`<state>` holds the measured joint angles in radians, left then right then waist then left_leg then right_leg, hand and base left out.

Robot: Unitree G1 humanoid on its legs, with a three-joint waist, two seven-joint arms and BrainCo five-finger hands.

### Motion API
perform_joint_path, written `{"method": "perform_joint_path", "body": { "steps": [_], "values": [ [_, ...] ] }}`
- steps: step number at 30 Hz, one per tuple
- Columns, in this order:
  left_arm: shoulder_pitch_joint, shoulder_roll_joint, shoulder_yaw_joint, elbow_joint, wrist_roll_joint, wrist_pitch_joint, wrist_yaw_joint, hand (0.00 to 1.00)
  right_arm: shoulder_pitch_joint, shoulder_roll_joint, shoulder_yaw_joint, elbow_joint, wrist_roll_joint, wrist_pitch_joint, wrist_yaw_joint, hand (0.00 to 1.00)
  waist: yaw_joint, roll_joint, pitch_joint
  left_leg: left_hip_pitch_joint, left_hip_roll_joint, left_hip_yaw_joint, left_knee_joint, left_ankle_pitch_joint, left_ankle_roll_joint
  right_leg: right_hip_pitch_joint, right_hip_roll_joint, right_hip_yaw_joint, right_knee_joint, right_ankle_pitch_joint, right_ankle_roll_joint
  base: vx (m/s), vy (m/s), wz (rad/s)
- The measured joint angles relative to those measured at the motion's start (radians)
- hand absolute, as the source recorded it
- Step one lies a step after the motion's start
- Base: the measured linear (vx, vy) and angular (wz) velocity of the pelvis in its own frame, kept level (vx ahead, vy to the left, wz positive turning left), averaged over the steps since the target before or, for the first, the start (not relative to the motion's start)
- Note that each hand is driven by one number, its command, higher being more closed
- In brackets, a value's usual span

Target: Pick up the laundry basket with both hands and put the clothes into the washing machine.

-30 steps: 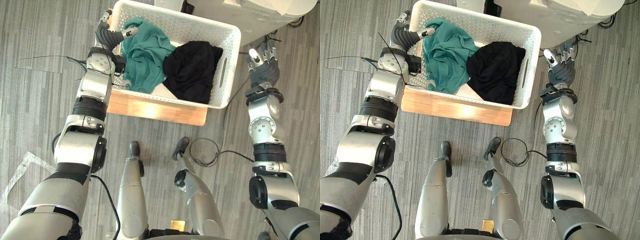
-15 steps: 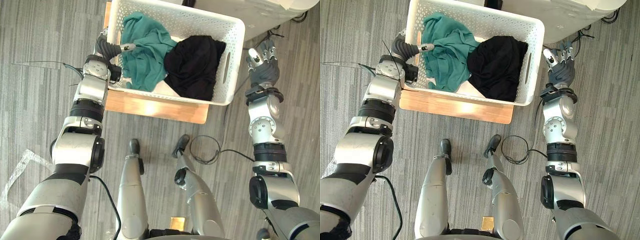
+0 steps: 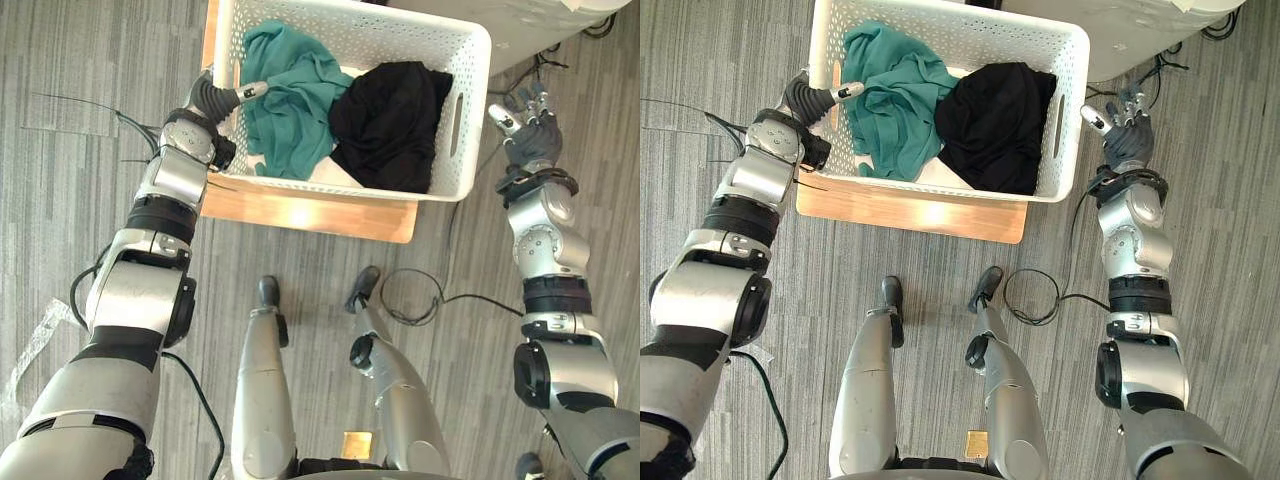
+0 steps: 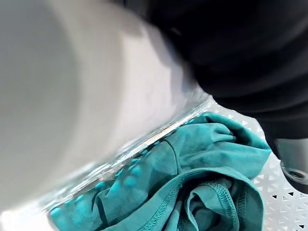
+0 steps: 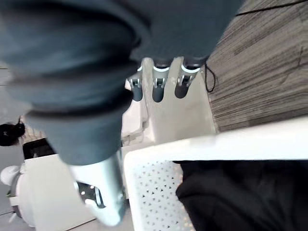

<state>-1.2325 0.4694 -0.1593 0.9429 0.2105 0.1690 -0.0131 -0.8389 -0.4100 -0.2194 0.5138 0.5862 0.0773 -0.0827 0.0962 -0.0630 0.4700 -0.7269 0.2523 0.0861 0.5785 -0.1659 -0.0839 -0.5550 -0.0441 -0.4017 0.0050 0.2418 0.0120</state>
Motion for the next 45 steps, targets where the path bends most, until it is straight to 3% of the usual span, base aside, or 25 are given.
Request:
{"method": "perform_joint_path", "body": {
  "steps": [6, 12, 21, 22, 23, 28, 35, 39, 42, 45],
  "values": [
    [-0.015, -0.005, 0.0, 0.022, -0.007, -0.005, 0.002, 0.0, -0.11, -0.002, 0.028, 0.204, -0.013, 0.034, 0.03, 0.0, -0.001, 0.001, 0.0, -0.004, 0.0, -0.001, 0.001, 0.0, 0.0, -0.001, 0.001, -0.002, -0.004, 0.003, -0.001, 0.0, 0.0, 0.0],
    [-0.053, -0.015, 0.0, 0.05, -0.043, -0.009, 0.003, 0.0, -0.25, -0.017, 0.146, 0.386, -0.06, 0.064, 0.084, 0.0, -0.003, 0.001, 0.0, -0.023, 0.0, -0.006, 0.012, 0.001, 0.0, -0.008, 0.003, -0.007, -0.009, 0.011, -0.002, 0.0, 0.0, 0.0],
    [-0.074, -0.008, 0.0, 0.089, -0.053, -0.02, 0.016, 0.0, -0.341, -0.034, 0.274, 0.505, -0.087, 0.073, 0.088, 0.0, -0.005, 0.001, -0.001, -0.028, 0.008, -0.006, 0.014, 0.003, -0.003, -0.011, 0.01, -0.007, -0.016, 0.006, 0.008, 0.0, 0.0, -0.02],
    [-0.074, -0.001, 0.0, 0.089, -0.053, -0.02, 0.016, 1.0, -0.349, -0.033, 0.281, 0.51, -0.095, 0.075, 0.09, 0.0, -0.007, 0.001, -0.001, -0.03, 0.009, -0.006, 0.013, 0.004, -0.005, -0.011, 0.012, -0.008, -0.02, 0.006, 0.008, 0.0, 0.0, 0.0],
    [-0.074, 0.002, -0.002, 0.088, -0.053, -0.021, 0.016, 1.0, -0.357, -0.033, 0.288, 0.516, -0.11, 0.077, 0.092, 1.0, -0.008, 0.001, -0.001, -0.031, 0.01, -0.006, 0.013, 0.005, -0.005, -0.011, 0.013, -0.008, -0.023, 0.006, 0.008, 0.0, 0.0, 0.0],
    [-0.081, 0.008, -0.036, 0.088, -0.053, -0.021, 0.034, 1.0, -0.375, -0.033, 0.298, 0.525, -0.23, 0.085, 0.101, 1.0, -0.009, 0.001, -0.001, -0.035, 0.009, -0.008, 0.012, 0.005, -0.006, -0.011, 0.014, -0.012, -0.027, 0.007, 0.007, 0.0, 0.003, 0.01],
    [-0.046, -0.001, -0.041, 0.004, -0.051, -0.019, 0.143, 1.0, -0.339, -0.007, 0.202, 0.436, -0.282, 0.086, -0.019, 1.0, -0.009, 0.001, -0.001, -0.038, 0.002, -0.011, -0.005, 0.014, -0.011, -0.011, 0.012, -0.022, -0.041, 0.021, -0.011, 0.01, 0.014, 0.04],
    [0.161, 0.002, 0.021, -0.294, -0.05, 0.002, 0.204, 1.0, -0.141, 0.02, 0.132, 0.101, -0.285, 0.093, -0.099, 1.0, 0.0, 0.001, -0.001, -0.012, -0.009, -0.002, -0.042, 0.025, -0.018, -0.008, 0.007, -0.025, -0.05, 0.03, -0.024, 0.05, 0.009, 0.01],
    [0.369, -0.071, 0.133, -0.52, -0.044, 0.009, 0.243, 1.0, 0.038, 0.067, 0.083, -0.218, -0.379, 0.109, -0.156, 1.0, 0.005, 0.001, 0.0, 0.054, -0.014, 0.017, -0.082, 0.026, -0.018, 0.028, 0.0, -0.008, -0.048, 0.03, -0.024, 0.1, 0.053, -0.05],
    [0.531, -0.162, 0.18, -0.713, -0.162, -0.005, 0.258, 1.0, 0.181, 0.081, 0.024, -0.482, -0.491, 0.128, -0.171, 1.0, 0.007, 0.002, 0.0, 0.129, -0.031, 0.027, -0.129, 0.029, -0.017, 0.075, -0.014, -0.009, -0.043, 0.02, -0.034, 0.09, 0.079, 0.08]
  ]
}}
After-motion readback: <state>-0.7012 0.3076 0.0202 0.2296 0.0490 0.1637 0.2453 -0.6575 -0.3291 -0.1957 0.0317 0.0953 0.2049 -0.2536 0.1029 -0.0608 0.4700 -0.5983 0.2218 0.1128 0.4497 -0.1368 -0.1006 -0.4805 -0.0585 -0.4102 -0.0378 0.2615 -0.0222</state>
